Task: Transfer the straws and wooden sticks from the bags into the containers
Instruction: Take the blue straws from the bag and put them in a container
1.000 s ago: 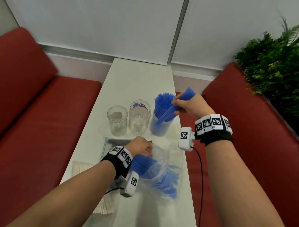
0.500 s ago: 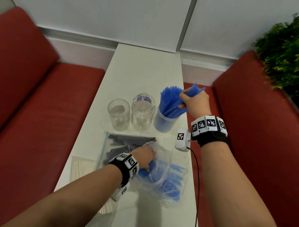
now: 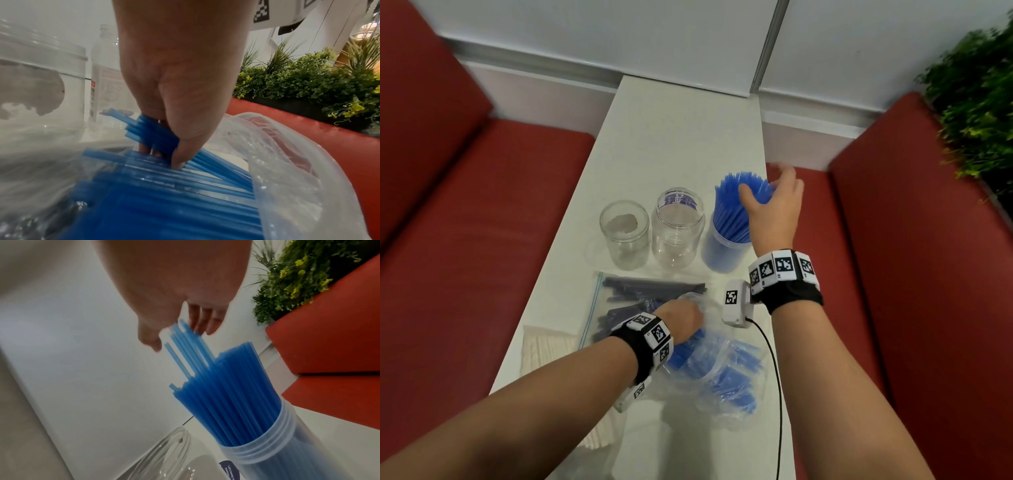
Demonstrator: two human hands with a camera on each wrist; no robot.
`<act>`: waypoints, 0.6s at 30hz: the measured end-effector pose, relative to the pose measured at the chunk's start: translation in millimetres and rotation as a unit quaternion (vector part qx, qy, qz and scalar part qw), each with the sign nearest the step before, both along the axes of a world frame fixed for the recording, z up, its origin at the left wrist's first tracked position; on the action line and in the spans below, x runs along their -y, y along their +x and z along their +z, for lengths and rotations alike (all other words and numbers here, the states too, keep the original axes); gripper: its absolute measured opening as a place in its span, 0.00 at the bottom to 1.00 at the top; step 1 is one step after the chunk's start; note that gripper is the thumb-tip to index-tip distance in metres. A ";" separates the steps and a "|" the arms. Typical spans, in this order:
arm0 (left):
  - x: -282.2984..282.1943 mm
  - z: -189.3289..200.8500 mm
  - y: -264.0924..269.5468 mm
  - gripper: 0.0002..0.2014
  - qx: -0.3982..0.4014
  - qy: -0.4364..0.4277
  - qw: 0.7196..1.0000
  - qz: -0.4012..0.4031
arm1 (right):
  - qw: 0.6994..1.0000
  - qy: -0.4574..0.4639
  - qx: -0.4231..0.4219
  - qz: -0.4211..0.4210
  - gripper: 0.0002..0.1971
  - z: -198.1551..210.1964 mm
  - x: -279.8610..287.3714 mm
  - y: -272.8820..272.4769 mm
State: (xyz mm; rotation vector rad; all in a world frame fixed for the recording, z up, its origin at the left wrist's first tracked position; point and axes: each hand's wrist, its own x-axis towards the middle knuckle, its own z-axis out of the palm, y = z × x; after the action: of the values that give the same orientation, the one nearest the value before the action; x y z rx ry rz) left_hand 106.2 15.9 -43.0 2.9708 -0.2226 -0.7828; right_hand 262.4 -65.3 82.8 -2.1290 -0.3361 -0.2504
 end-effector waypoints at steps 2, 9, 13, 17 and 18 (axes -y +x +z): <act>1.1 6.6 -3.0 0.15 0.002 0.008 1.000 0.020 | 0.996 0.022 0.083 0.011 0.25 -1.7 -4.2 -5.9; 1.2 33.9 -5.5 0.16 -0.051 0.085 0.995 0.019 | 0.929 -0.334 -0.016 0.156 0.33 -39.2 -11.8 -18.0; 1.4 52.2 -8.8 0.15 -0.083 0.127 0.988 0.016 | 0.986 -0.102 0.047 0.124 0.26 -28.6 0.3 -28.2; 3.8 78.0 -8.4 0.14 -0.087 0.136 0.986 0.028 | 0.988 0.030 -0.034 0.145 0.19 -28.9 11.8 -63.7; 4.4 87.9 -7.9 0.14 -0.077 0.136 0.987 0.027 | 0.972 0.025 -0.127 0.194 0.20 -30.9 14.5 -74.5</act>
State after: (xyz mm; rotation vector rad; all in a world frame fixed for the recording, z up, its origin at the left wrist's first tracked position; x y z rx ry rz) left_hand 98.3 11.5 44.8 3.1273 -0.0263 -1.1126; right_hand 187.9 -79.8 51.9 -1.9690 -0.5751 0.2365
